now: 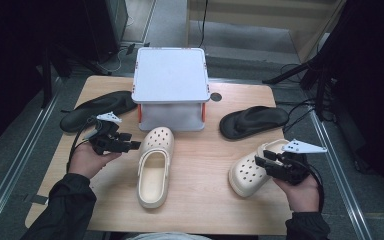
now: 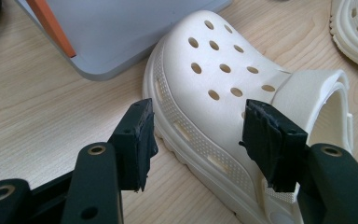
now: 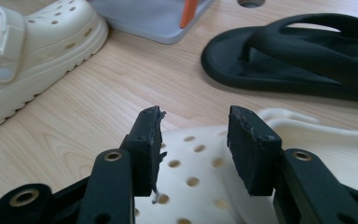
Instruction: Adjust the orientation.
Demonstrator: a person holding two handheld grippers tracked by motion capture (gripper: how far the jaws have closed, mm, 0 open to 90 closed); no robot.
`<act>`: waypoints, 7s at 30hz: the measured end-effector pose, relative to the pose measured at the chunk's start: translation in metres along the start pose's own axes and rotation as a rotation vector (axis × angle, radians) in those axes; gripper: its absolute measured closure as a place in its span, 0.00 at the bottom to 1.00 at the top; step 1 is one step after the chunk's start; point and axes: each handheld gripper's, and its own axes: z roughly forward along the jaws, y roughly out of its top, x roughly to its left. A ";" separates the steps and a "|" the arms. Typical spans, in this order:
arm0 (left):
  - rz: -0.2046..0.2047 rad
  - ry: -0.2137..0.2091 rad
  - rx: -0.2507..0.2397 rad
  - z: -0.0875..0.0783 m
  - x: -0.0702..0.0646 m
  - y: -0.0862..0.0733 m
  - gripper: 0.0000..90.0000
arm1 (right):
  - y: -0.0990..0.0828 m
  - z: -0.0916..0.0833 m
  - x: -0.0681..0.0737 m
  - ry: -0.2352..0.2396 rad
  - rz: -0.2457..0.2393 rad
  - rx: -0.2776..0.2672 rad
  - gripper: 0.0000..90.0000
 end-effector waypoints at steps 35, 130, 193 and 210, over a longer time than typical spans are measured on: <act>0.010 0.013 0.007 0.002 -0.002 0.000 0.49 | -0.009 0.026 -0.035 0.092 0.137 0.118 0.80; -0.006 0.100 -0.067 -0.034 -0.017 -0.039 0.49 | 0.036 0.116 -0.001 0.155 -0.038 0.316 1.00; 0.005 -0.015 -0.052 -0.005 -0.009 -0.007 0.49 | -0.005 0.058 0.067 0.230 -0.069 0.232 0.90; 0.001 0.008 -0.054 -0.013 -0.012 -0.019 0.49 | 0.006 0.060 0.045 0.172 -0.077 0.133 0.63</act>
